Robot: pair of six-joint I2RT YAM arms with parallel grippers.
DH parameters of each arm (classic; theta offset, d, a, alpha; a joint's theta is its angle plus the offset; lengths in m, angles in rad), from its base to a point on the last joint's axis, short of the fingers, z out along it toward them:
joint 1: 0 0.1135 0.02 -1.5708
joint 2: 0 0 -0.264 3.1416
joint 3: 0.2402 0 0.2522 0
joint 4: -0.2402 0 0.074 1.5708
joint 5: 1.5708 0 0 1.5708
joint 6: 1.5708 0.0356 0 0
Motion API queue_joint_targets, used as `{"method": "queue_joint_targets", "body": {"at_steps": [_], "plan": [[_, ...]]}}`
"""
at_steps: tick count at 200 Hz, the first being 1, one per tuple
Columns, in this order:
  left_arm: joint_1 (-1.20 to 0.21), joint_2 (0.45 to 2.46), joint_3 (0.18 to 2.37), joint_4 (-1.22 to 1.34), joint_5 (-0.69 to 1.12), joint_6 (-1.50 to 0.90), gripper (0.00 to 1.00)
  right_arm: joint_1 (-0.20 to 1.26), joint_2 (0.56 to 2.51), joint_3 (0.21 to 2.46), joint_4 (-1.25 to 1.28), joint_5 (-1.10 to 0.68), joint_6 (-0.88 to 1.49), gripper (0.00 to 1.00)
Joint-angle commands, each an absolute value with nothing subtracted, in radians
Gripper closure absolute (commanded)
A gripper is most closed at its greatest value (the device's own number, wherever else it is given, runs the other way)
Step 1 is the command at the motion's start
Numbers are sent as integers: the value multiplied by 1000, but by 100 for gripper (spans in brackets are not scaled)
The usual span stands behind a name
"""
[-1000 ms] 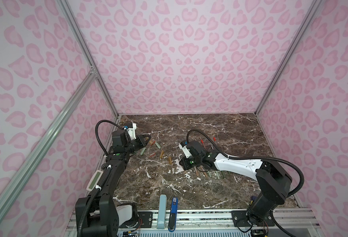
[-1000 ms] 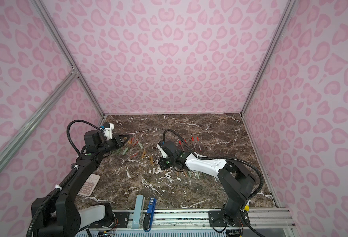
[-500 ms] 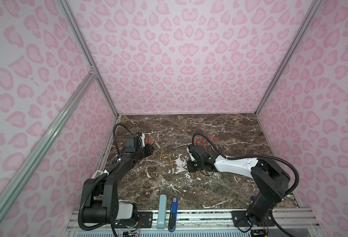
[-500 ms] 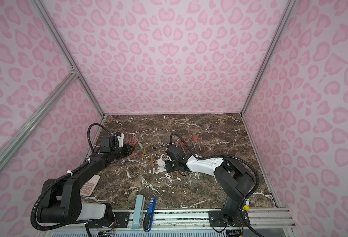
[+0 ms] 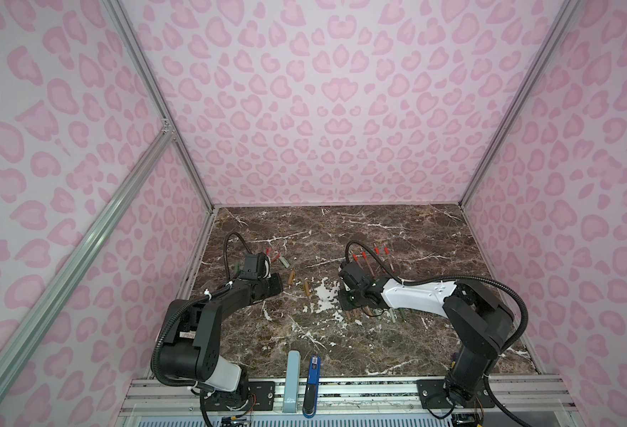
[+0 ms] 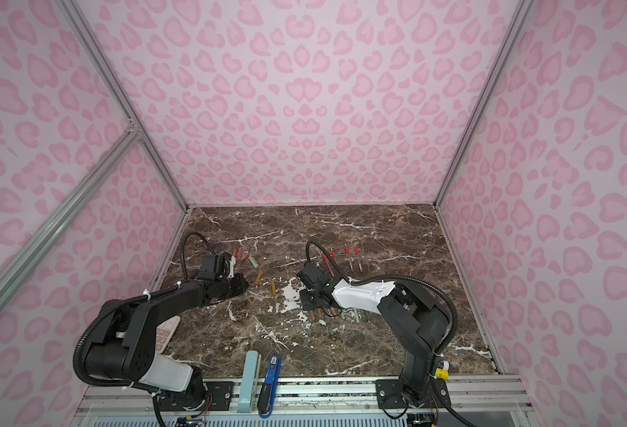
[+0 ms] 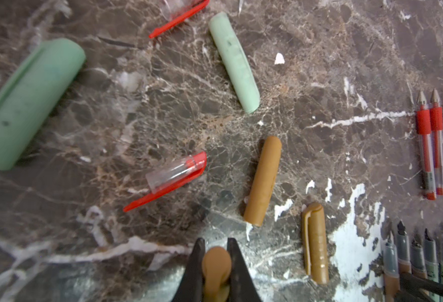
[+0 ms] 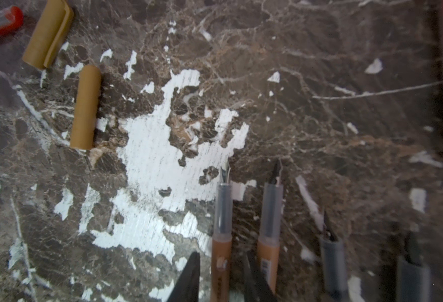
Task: Remove pen caps from pens
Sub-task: Place the pen at the center of the table, then reset both arms
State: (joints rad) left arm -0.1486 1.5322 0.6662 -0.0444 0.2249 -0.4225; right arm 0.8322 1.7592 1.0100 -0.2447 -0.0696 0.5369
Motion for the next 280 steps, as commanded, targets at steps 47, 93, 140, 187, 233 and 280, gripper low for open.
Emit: {"method": "queue_joint_targets", "body": {"at_steps": [47,93,140,187,233,280], "plan": [[-171,1557,681,-43,181,-410,78,812,1557,981,-315,58,479,55],[-172,1505,664,-38,153,-393,70,692,1349,897,-341,145,422,37],[-172,1446,678,-51,152,-358,55,562,1156,821,-351,230,338,8],[-170,1351,714,-34,134,-174,21,400,1013,685,-228,349,290,4],[-129,1272,737,-37,74,-73,2,267,961,512,38,437,216,1],[-86,1204,755,-33,21,66,2,221,1085,353,420,581,94,1]]}}
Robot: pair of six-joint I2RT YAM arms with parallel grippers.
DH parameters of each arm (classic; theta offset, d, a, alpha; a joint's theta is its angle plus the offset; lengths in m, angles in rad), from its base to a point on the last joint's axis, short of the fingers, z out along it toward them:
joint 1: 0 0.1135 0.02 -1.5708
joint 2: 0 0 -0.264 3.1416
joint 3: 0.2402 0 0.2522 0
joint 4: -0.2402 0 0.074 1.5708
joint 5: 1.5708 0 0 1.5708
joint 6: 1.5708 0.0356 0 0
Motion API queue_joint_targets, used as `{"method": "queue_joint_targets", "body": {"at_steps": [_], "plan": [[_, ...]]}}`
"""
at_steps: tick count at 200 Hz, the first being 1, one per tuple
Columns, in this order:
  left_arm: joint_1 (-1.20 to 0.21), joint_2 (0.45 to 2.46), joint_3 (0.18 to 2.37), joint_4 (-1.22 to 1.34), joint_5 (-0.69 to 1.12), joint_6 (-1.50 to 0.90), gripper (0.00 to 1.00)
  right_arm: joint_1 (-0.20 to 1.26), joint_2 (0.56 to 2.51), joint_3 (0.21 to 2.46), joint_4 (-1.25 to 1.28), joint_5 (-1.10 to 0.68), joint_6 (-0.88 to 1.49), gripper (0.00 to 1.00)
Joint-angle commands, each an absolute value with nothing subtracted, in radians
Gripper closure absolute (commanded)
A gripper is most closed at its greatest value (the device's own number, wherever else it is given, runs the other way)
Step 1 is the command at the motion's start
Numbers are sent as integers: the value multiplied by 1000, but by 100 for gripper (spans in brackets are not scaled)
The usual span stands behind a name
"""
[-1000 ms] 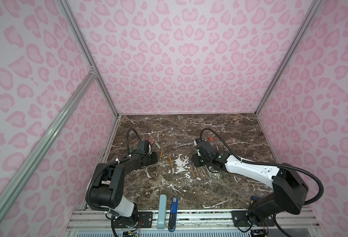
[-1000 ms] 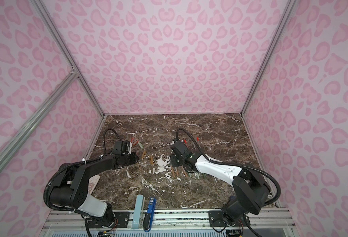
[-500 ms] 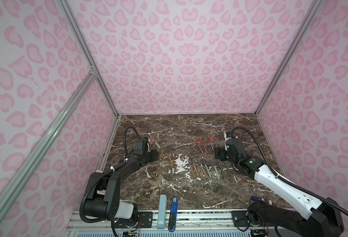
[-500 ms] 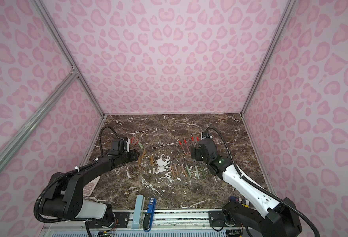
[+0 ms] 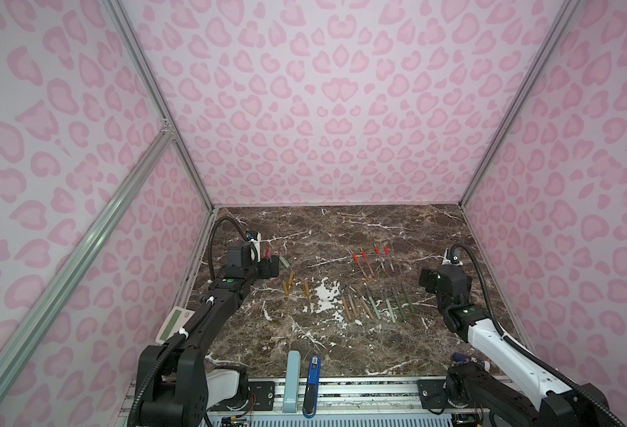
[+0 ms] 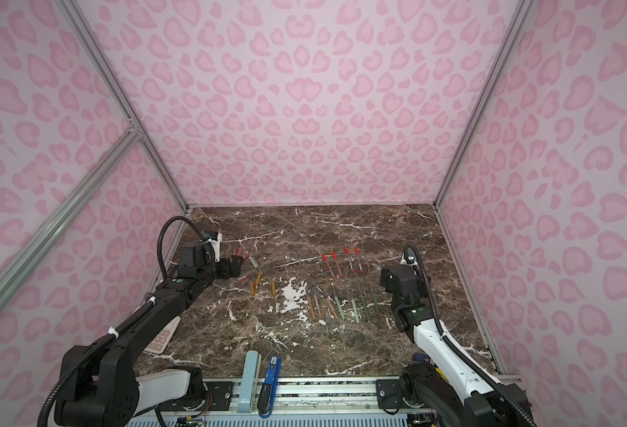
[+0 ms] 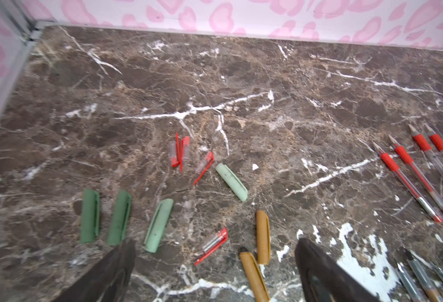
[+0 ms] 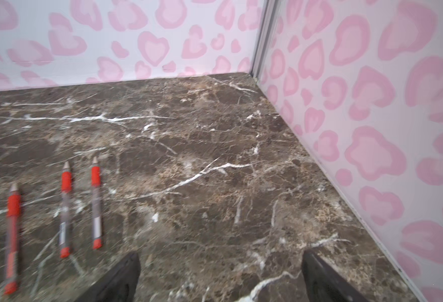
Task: Remove pen caps from pens
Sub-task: Reset both arms
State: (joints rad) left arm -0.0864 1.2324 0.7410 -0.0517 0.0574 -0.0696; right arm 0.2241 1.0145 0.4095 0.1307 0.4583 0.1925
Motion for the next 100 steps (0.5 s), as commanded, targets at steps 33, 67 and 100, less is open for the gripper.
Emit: {"method": "queue_joint_targets", "body": {"at_steps": [33,67,100], "plan": [[-60,1170,652,114,-11,164,2,211,1310,365,597,632,56,1],[-11,1187,496,376,63,135,2,189,1409,366,807,574,-49,3],[-2,1260,373,655,66,115,2,136,1450,366,870,495,27,1]]}}
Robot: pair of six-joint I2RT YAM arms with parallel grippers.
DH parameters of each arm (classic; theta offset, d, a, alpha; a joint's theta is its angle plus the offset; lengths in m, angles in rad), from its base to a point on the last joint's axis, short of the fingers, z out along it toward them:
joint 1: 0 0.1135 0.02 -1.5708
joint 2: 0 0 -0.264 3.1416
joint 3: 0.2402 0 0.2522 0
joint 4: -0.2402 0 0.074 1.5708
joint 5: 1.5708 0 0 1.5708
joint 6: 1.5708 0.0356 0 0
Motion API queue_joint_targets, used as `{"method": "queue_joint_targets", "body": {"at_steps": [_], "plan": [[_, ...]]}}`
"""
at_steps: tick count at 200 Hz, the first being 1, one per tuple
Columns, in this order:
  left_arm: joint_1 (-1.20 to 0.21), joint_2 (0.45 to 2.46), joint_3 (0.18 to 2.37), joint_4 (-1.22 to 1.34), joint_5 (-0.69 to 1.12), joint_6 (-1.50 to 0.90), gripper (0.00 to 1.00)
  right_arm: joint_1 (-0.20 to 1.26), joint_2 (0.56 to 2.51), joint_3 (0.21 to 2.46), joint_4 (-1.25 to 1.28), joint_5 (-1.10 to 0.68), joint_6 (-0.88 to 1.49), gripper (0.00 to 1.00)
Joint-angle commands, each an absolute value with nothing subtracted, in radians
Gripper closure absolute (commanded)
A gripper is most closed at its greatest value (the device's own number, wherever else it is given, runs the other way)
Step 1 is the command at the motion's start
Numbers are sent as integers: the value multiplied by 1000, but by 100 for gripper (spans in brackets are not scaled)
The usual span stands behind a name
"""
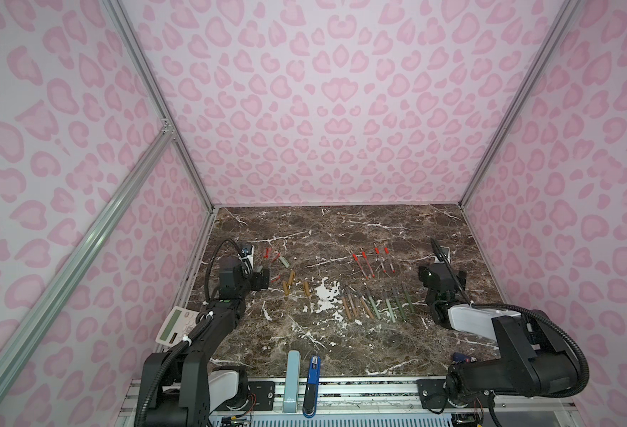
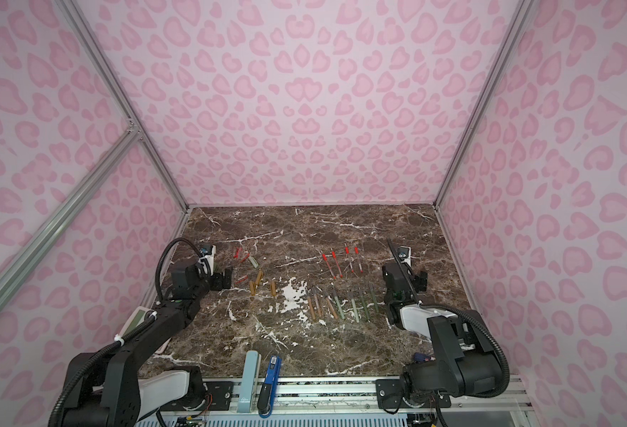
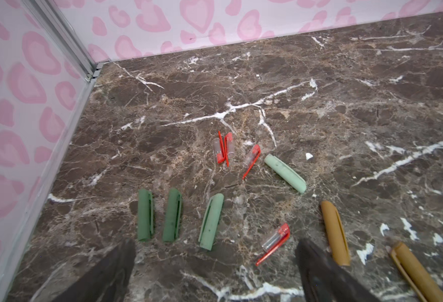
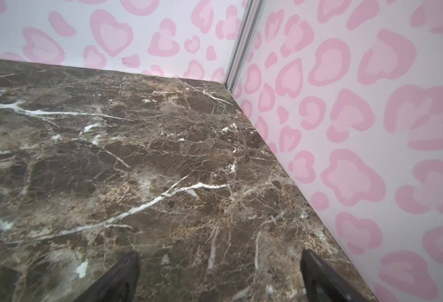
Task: Remove pen caps from pens
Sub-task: Reset both arms
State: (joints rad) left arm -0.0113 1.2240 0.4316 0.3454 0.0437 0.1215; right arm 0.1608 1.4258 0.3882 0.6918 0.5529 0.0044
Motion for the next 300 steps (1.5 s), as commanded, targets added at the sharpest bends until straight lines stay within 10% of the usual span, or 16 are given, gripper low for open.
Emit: {"method": "queue_joint_targets", "body": {"at_steps": [1,98,300], "plan": [[-2,1263,369,665,67,115,2,133,1452,365,873,488,28,1],[4,1481,213,1218,-3,-5,2,64,1532,328,985,379,76,1],[-16,1464,197,1221,55,44,2,69,1535,332,981,380,69,1]]}}
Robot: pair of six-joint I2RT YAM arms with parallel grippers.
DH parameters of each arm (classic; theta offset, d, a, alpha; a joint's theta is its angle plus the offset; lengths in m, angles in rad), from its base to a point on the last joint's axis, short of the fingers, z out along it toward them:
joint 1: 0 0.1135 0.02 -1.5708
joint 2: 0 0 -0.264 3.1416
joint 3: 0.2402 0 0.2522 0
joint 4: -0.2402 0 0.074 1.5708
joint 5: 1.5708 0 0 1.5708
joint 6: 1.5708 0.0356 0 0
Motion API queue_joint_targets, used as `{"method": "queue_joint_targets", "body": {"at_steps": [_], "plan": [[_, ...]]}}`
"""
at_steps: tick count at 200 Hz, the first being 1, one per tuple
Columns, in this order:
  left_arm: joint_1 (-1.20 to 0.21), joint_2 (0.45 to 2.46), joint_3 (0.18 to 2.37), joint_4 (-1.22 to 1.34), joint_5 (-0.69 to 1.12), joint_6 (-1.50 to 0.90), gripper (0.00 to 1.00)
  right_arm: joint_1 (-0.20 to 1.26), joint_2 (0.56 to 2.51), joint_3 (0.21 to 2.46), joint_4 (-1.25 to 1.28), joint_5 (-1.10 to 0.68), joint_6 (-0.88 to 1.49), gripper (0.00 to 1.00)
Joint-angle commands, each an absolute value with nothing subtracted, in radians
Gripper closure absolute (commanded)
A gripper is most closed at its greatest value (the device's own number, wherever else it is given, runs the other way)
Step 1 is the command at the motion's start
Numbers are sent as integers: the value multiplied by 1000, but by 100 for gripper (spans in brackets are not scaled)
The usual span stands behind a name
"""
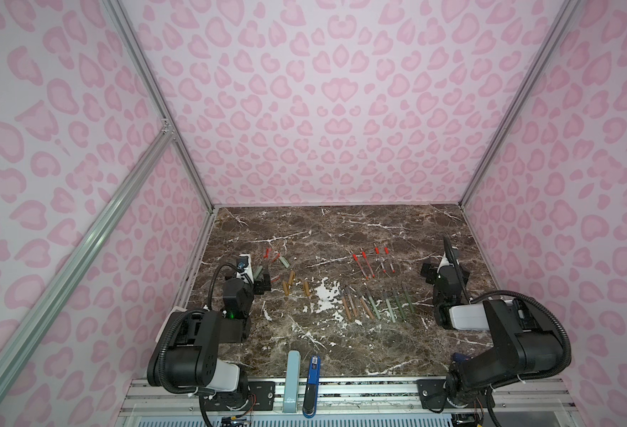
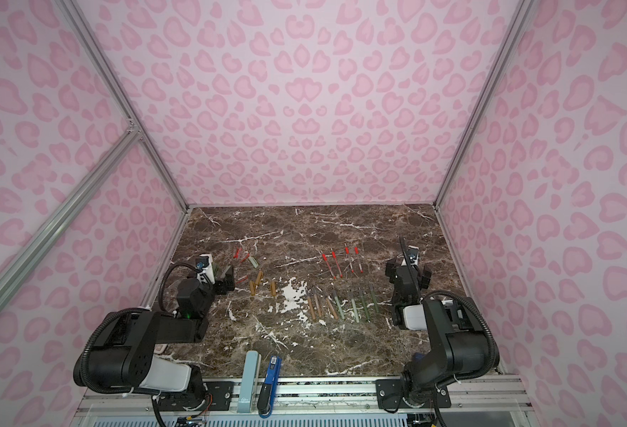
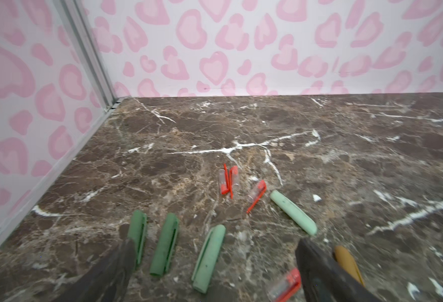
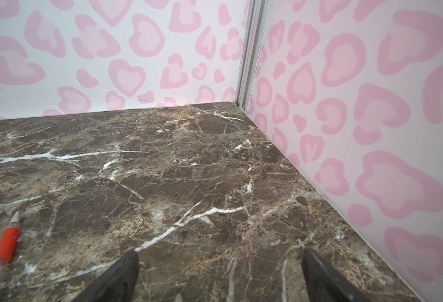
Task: Remove pen caps from pens
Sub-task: Reset both arms
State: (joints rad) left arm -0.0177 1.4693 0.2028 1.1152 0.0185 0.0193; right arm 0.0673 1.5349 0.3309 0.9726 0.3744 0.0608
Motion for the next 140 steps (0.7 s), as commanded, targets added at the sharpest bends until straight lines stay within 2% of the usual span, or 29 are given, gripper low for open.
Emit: {"method": "queue_joint_targets", "body": {"at_steps": [1,17,38,140], "plan": [[-16,1465,197,1221,55,44,2,69,1535,332,981,380,69,1],[-16,1467,220,1180,31,34,2,69,1535,331,980,380,69,1],[-10,1480,318,1017,-124,-38,2,69,1534,332,982,380,69,1],[1,1484,320,1020,-109,-46,2,69,1535,331,980,380,69,1]]}}
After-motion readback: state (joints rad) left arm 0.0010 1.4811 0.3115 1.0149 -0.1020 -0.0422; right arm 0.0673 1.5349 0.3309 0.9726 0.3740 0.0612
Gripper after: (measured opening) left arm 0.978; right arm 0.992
